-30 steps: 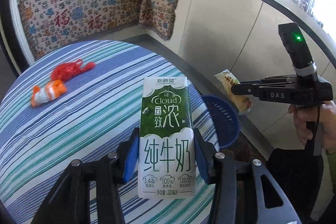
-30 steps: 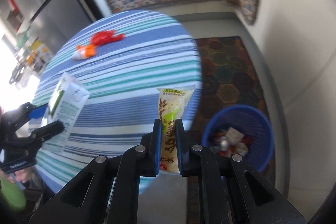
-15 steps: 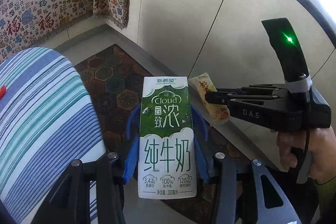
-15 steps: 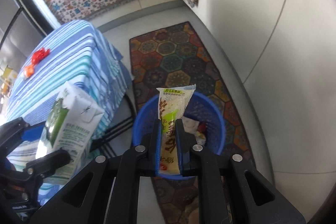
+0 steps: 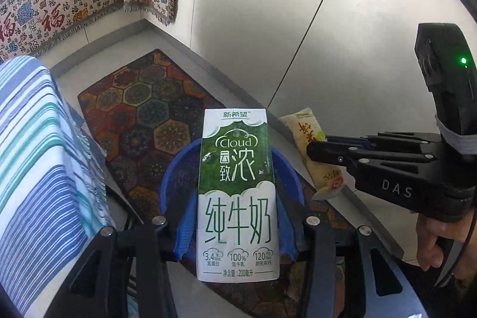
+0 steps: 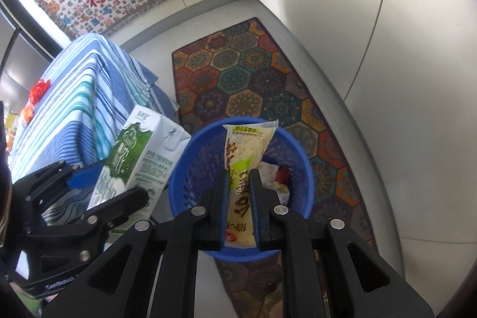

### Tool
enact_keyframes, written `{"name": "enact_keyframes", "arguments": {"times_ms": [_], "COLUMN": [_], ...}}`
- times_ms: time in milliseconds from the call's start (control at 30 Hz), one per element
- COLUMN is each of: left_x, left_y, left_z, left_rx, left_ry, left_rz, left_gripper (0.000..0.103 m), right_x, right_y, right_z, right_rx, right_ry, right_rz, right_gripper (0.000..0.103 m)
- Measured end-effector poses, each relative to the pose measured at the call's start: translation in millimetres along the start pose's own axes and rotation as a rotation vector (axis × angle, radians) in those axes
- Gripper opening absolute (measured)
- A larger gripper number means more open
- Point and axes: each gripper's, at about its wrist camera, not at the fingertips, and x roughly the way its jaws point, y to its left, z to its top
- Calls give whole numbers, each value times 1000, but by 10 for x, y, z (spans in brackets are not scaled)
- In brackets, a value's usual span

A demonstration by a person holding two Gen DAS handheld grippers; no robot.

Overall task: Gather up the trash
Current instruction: 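Carry carton and snack bar packet over the blue basket and open both tools, then return both open tools over the table toward the orange-white bag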

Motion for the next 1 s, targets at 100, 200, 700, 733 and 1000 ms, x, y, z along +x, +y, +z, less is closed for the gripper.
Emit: {"name": "enact_keyframes", "arguments": {"times_ms": [100, 200, 700, 733, 1000], "left_x": [101, 170, -1170, -1274, -1885], "left_y": [33, 69, 262, 343, 1196], "left_z": [10, 35, -576, -697, -1463], "left_rx": [-12, -41, -62, -75, -206], "left_ry": [13, 22, -118, -116, -125], "left_rz": [-12, -20, 92, 112, 306], "left_gripper": [55, 61, 62, 62, 62], "right_x": [39, 42, -445, -473, -537], "right_y": [-14, -53, 243, 339, 1559], "right_z": [22, 29, -35, -56, -363], "right_rx": [-2, 11, -37, -57, -245], "right_ry": [-5, -11, -207, -223, -328], "right_rz": [-3, 15, -41, -49, 44], "right_gripper": [31, 38, 65, 67, 81]}}
